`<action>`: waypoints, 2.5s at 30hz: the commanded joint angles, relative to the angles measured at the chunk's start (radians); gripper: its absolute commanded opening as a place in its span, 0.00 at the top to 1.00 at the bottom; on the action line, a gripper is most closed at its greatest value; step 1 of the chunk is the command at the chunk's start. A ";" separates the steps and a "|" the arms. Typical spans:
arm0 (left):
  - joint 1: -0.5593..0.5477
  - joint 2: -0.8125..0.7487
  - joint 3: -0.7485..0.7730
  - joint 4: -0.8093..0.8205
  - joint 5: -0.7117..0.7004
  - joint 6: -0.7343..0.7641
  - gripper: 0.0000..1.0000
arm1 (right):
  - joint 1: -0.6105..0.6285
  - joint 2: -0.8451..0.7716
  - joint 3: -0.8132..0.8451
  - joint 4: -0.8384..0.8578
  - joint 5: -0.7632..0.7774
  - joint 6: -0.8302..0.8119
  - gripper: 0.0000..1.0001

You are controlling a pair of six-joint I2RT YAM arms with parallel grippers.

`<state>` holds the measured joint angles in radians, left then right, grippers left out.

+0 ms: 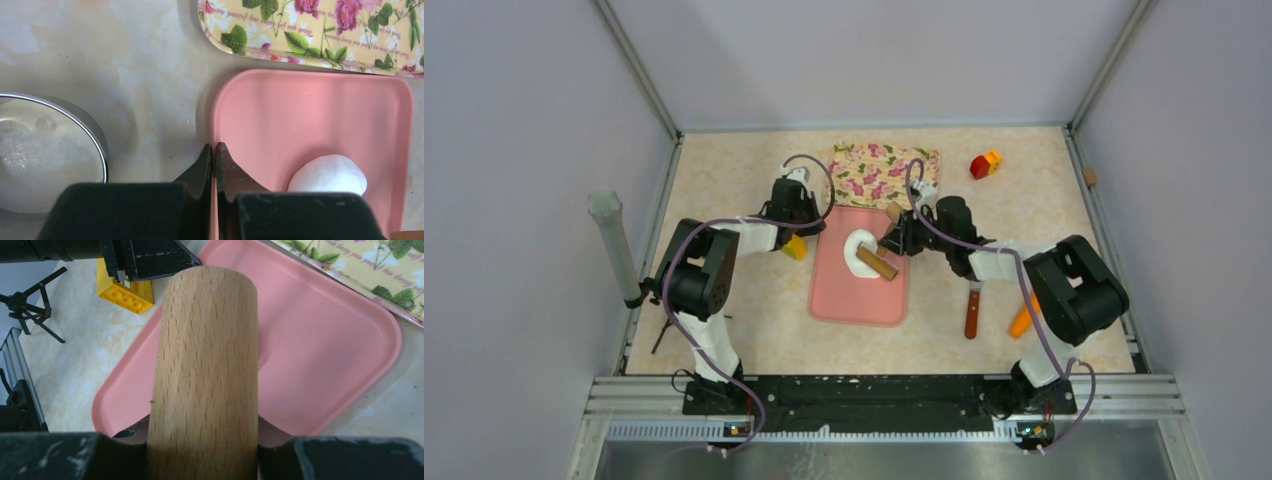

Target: Roll out the dumpling wrappers from the dough

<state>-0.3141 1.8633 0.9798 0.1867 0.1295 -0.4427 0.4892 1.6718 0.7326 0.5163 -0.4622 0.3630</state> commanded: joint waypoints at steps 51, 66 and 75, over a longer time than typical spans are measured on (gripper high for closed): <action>0.009 0.005 -0.044 -0.095 -0.055 0.027 1.00 | 0.046 0.117 0.106 -0.088 -0.059 -0.063 1.00; 0.009 0.003 -0.045 -0.095 -0.053 0.027 1.00 | 0.111 0.125 0.080 -0.133 -0.070 -0.103 1.00; 0.009 0.002 -0.047 -0.093 -0.051 0.027 1.00 | 0.106 0.060 0.178 -0.131 -0.114 -0.097 1.00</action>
<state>-0.3130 1.8587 0.9737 0.1921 0.1143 -0.4393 0.6056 1.7729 0.8528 0.4416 -0.5793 0.3183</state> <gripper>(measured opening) 0.005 0.292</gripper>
